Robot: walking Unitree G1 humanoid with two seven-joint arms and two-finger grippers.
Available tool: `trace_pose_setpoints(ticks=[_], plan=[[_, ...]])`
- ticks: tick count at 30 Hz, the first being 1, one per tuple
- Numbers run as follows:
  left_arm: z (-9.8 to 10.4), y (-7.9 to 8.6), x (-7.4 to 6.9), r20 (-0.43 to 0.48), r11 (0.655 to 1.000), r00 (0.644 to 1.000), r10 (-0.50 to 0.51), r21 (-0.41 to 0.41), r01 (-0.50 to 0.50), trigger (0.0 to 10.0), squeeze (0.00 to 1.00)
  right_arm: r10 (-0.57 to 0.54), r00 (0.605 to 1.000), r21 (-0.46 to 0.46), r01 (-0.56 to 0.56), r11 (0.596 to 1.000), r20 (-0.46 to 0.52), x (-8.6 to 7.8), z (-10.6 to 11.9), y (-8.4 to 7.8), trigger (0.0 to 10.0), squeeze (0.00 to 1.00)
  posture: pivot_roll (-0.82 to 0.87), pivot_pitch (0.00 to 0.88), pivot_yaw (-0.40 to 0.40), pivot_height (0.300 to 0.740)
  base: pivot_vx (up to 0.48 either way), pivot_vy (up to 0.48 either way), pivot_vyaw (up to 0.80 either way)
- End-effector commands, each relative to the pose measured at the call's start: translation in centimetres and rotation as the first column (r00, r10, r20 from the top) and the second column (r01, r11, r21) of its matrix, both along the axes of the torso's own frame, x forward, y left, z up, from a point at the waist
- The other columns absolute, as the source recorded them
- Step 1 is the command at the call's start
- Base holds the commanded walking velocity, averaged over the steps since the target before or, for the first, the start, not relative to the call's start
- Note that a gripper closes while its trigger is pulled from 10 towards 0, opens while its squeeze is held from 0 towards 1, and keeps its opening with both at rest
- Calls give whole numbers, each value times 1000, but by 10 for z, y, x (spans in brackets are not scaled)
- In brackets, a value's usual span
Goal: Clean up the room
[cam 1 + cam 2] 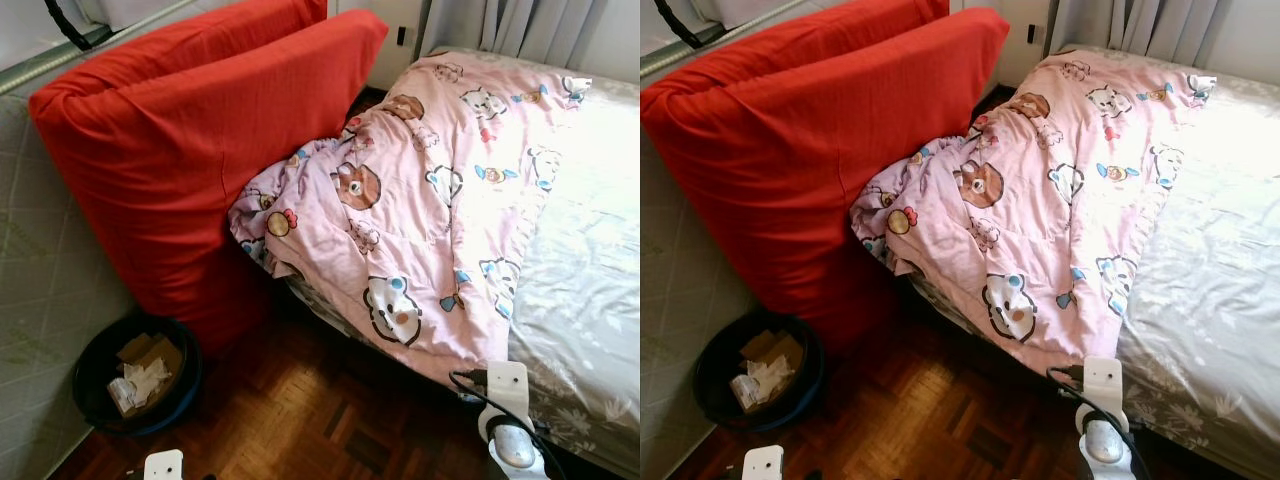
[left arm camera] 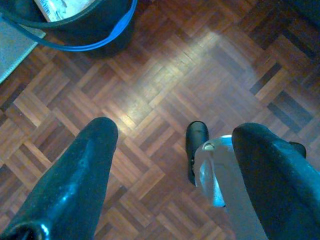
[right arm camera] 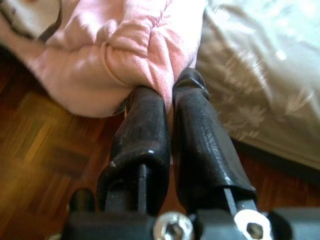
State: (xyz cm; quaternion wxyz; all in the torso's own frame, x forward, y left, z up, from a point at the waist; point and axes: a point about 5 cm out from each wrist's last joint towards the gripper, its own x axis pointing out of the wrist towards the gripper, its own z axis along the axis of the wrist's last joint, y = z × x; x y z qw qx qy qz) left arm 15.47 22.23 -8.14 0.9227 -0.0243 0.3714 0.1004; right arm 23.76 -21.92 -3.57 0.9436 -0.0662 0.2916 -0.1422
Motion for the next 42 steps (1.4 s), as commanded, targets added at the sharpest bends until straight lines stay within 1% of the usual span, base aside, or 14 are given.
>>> trace_pose_setpoints(ticks=[1, 4, 5, 6, 8, 16, 17, 18, 19, 21, 27, 30, 34, 42], plan=[[-3, 1, -8, -22, 1000, 1000, -5, 13, 5, 10000, 0, 2, 1000, 20, -1, 1000, -31, -5, -6, 2, 10000, 0, -49, 150, 19, 740, 0, 0, 0], [-3, 1, -9, -21, 1000, 1000, -4, 13, 4, 10000, 0, 13, 999, 35, -12, 999, -32, -6, -7, 4, 10000, 59, -46, 149, 17, 740, 0, 0, 0], [-3, 2, -9, -22, 1000, 1000, -2, 14, 3, 10000, 0, 16, 999, 39, -14, 999, -28, -5, -7, 5, 10000, 541, -46, 149, 17, 740, 0, 0, 0], [-3, 3, -10, -23, 1000, 1000, 0, 15, 0, 10000, 0, 20, 999, 45, -19, 999, -26, -5, -7, 6, 10000, 839, -46, 151, 18, 740, 0, 0, 0], [-3, 3, -10, -23, 1000, 1000, 1, 16, -1, 10000, 0, 20, 999, 49, -19, 999, -26, -5, -7, 6, 10000, 843, -45, 150, 18, 740, 0, 0, 0], [-2, 5, -10, -19, 1000, 1000, 7, 18, -7, 10000, 0, 15, 999, 55, -13, 998, -35, -8, -10, 6, 10000, 788, -46, 152, 18, 740, 0, 0, 0], [-2, 5, -10, -17, 1000, 1000, 7, 17, -7, 10000, 0, 17, 999, 59, -15, 998, -37, -9, -11, 6, 10000, 514, -46, 151, 18, 740, 0, 0, 0], [-2, 5, -10, -17, 1000, 1000, 7, 17, -7, 10000, 0, 17, 999, 59, -15, 998, -37, -9, -11, 6, 10000, 514, -46, 151, 18, 740, 0, 0, 0], [-2, 5, -10, -16, 1000, 1000, 7, 17, -7, 10000, 0, 19, 999, 60, -16, 998, -40, -10, -11, 6, 10000, 184, -46, 151, 18, 740, 0, 0, 0], [-2, 4, -10, -15, 1000, 1000, 8, 16, -7, 10000, 0, 21, 999, 55, -18, 998, -48, -12, -13, 5, 10000, 0, -44, 151, 16, 740, 0, 0, 0], [-3, 3, -11, -16, 1000, 1000, 6, 16, -6, 10000, 0, 26, 998, 71, -22, 997, -56, -13, -15, 7, 10000, 0, -44, 151, 16, 740, 0, 0, 0], [-3, 3, -11, -21, 1000, 1000, 0, 15, 0, 10000, 0, 112, 989, 57, -107, 993, -95, -17, -19, 14, 10000, 0, -53, 140, 22, 740, 0, 0, 0], [-2, 4, -10, -22, 1000, 1000, -4, 18, 4, 10000, 0, 219, 971, 138, -204, 969, -100, -19, -23, 25, 10000, 0, -57, 122, 17, 740, 0, 0, 0], [-1, 5, -7, -12, 1000, 1000, 0, 21, 1, 10000, 0, 131, 970, 231, -83, 969, -203, -44, -39, 19, 10000, 0, -56, 91, 28, 740, 0, 0, 0]])
